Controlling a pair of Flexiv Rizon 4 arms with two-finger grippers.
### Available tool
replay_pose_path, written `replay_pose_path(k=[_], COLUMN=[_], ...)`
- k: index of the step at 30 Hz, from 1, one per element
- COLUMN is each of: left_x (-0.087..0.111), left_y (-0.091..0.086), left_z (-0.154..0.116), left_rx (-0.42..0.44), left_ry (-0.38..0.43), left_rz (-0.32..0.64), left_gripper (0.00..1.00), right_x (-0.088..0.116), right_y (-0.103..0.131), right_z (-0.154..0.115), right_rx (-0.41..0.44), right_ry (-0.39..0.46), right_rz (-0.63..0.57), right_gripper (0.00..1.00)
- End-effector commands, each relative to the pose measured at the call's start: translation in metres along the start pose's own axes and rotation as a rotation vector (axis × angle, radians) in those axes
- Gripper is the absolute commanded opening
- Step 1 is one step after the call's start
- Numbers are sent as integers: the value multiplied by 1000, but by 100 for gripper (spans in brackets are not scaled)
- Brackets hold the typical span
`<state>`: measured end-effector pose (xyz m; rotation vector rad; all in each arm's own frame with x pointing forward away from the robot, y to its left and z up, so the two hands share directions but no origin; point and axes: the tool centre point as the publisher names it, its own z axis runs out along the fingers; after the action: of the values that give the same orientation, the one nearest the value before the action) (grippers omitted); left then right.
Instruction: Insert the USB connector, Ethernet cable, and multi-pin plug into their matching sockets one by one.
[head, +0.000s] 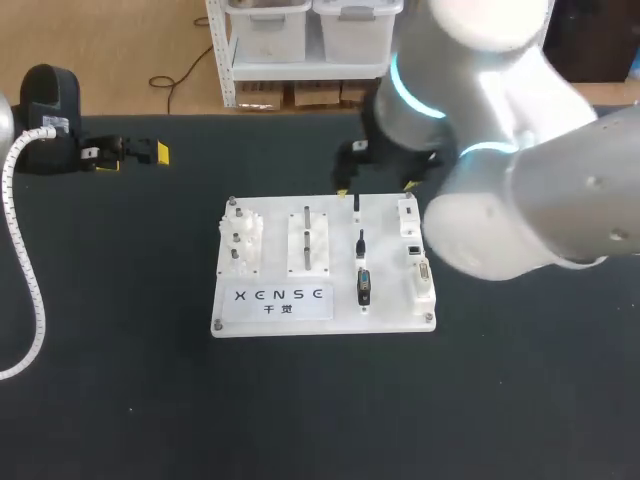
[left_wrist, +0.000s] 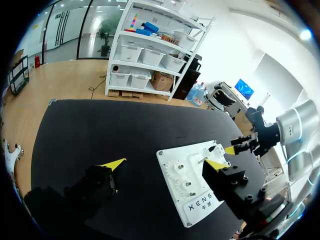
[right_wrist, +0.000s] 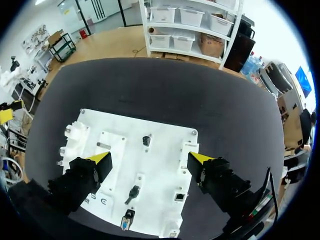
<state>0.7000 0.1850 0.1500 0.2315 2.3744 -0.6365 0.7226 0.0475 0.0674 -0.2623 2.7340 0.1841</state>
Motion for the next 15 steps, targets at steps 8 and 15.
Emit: replay_pose_path(k=[8,15], left_x=[0,0], left_y=[0,0], left_z=[0,0], left_rx=[0,0], left_ry=[0,0], left_rz=[0,0], left_gripper=[100,100], right_x=[-5,-11], right_y=[14,18], right_z=[38,50], right_rx=[61,62], right_ry=[38,54], right_rz=[33,44], right_gripper=[100,100])
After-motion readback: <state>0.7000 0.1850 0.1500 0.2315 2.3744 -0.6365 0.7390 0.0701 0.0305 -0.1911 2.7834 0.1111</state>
